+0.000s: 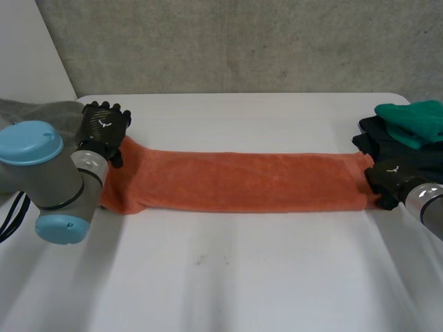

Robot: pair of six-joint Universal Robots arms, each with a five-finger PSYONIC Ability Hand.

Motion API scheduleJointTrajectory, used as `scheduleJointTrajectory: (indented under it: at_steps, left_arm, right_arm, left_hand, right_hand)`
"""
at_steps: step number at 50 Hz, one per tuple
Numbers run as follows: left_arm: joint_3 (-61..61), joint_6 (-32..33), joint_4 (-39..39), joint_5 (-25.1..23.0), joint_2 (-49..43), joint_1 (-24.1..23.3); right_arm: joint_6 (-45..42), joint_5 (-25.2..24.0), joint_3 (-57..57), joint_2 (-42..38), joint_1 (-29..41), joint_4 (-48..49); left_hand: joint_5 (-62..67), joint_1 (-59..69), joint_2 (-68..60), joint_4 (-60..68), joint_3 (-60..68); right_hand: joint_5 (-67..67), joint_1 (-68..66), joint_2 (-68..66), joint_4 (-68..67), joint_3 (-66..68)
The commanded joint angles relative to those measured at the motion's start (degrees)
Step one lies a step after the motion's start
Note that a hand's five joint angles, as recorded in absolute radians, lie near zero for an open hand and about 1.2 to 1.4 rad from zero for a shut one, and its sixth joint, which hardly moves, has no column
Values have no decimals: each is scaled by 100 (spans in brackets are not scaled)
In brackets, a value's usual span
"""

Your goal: Fold the laundry.

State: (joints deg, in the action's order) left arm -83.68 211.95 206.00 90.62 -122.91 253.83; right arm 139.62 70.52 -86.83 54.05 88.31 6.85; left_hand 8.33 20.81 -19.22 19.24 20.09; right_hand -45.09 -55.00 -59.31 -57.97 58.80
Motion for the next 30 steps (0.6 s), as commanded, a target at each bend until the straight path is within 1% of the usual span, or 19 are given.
scheduleJointTrajectory:
  at_steps: [1,3,6,7,9,10,14,16,18,20,24,25,28,29,30]
  left_arm:
    - [-157,-4,-7,-1,320,8]
    - [-192,-4,-7,-1,460,17]
    - [-228,-4,-7,8,618,44]
    - [-280,-13,-16,-1,706,44]
    - [-368,-39,-7,-1,812,52]
    - [-412,-48,-7,-1,865,52]
    - [-780,-180,-16,-10,1207,70]
    - [-895,-233,-16,-10,1321,79]
    - [-1044,-329,-16,-18,1462,87]
    - [-1124,-400,-25,-19,1541,79]
    - [-1282,-532,-77,-19,1726,70]
    - [-1300,-558,-86,-19,1752,70]
    - [-1379,-611,-165,-19,1893,70]
    - [-1405,-611,-183,-19,1919,70]
    - [-1449,-620,-226,-19,1989,79]
  right_arm:
    - [-49,595,-114,316,-446,255]
    - [-136,499,-228,509,-674,246]
    - [-356,349,-343,572,-1016,247]
    - [-557,314,-361,581,-1253,229]
    - [-786,313,-378,590,-1483,229]
    - [-1066,322,-396,607,-1762,229]
    - [-1656,340,-370,642,-2256,255]
    - [-1832,348,-343,651,-2380,273]
    - [-1904,348,-343,660,-2354,264]
    - [-1851,322,-335,704,-2249,282]
    - [-1439,322,-317,1055,-1512,369]
    - [-1255,322,-291,1221,-1101,457]
    - [-1104,269,-264,1407,-449,624]
    - [-1060,269,-212,1477,-12,738]
    - [-1034,261,-177,1486,228,800]
  left_hand:
    - [13,-235,76,-78,-163]
    - [-104,-352,193,-196,-281]
    - [-105,-353,194,-197,-281]
    - [-105,-353,194,-197,-281]
    - [-105,-353,194,-197,-281]
    - [-105,-353,194,-197,-281]
    - [-121,-369,210,-213,-298]
    - [-122,-369,211,-213,-298]
    - [-122,-369,211,-213,-298]
    - [-122,-369,211,-213,-298]
    - [-122,-369,211,-213,-298]
    - [-122,-369,211,-213,-298]
    - [-122,-369,211,-213,-298]
    - [-122,-369,211,-213,-298]
    - [-122,-369,211,-213,-298]
  right_hand:
    - [-2491,-2500,-2069,-2203,2120]
    - [-2491,-2500,-2069,-2203,2120]
    - [-2491,-2500,-2069,-2203,2120]
    - [-2491,-2500,-2069,-2203,2120]
    - [-2491,-2500,-2069,-2203,2120]
    - [-2491,-2500,-2069,-2203,2120]
    - [-2491,-2500,-2069,-2203,2120]
    - [-2491,-2500,-2069,-2203,2120]
    - [-2491,-2500,-2069,-2203,2120]
    - [-2491,-2500,-2069,-2203,2120]
    - [-2491,-2500,-2069,-2203,2120]
    - [-2491,-2500,-2069,-2203,2120]
    - [-2491,-2500,-2069,-2203,2120]
    - [-2491,-2500,-2069,-2203,2120]
    - [-2491,-2500,-2069,-2203,2120]
